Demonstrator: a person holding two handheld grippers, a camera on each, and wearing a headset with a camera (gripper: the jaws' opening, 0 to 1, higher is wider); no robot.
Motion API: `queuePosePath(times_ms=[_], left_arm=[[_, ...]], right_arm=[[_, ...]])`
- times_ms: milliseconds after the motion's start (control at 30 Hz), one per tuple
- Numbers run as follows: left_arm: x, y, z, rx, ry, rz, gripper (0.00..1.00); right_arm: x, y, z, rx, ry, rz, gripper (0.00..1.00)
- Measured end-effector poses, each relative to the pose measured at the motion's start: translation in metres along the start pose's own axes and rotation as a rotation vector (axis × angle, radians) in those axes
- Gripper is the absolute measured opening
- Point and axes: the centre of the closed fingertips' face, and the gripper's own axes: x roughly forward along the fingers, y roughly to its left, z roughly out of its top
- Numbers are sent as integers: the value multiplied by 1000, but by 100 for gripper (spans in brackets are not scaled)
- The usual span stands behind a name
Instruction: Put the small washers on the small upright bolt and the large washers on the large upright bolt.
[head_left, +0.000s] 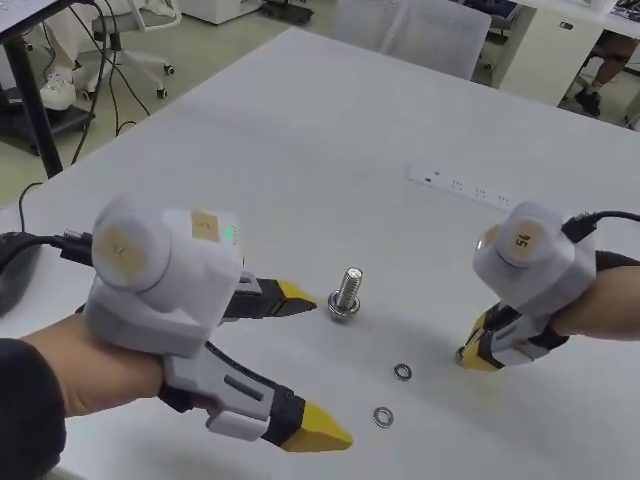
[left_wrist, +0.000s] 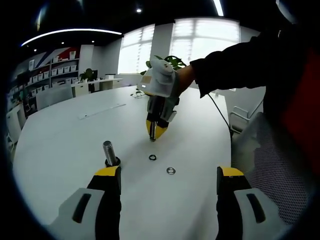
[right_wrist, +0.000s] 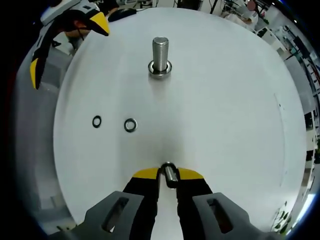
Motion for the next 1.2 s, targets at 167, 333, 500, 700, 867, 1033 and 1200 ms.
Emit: queuePosePath(times_ms=[167, 333, 500, 700, 867, 1033, 1200], left_arm=[[0, 0, 1, 0, -1, 1, 78], [1, -1, 1, 1, -1, -1, 78], [2, -1, 1, 3, -2, -5, 78], [2, -1, 2, 4, -2, -8, 78], [1, -1, 2, 8, 0, -10, 78], [1, -2, 2, 11, -1, -10, 78], [-1, -2, 3, 15, -1, -10, 78]], right_arm=[[1, 0, -1, -3, -1, -6, 17], [1, 0, -4, 8, -5, -9, 19], [-4, -3, -9, 33, -20, -20, 22], [-8, 0, -19, 63, -24, -27, 23], [-11, 5, -25, 75, -23, -30, 23], [-13, 10, -27, 86, -32, -30, 23], [-13, 21, -28, 80, -36, -23, 23]])
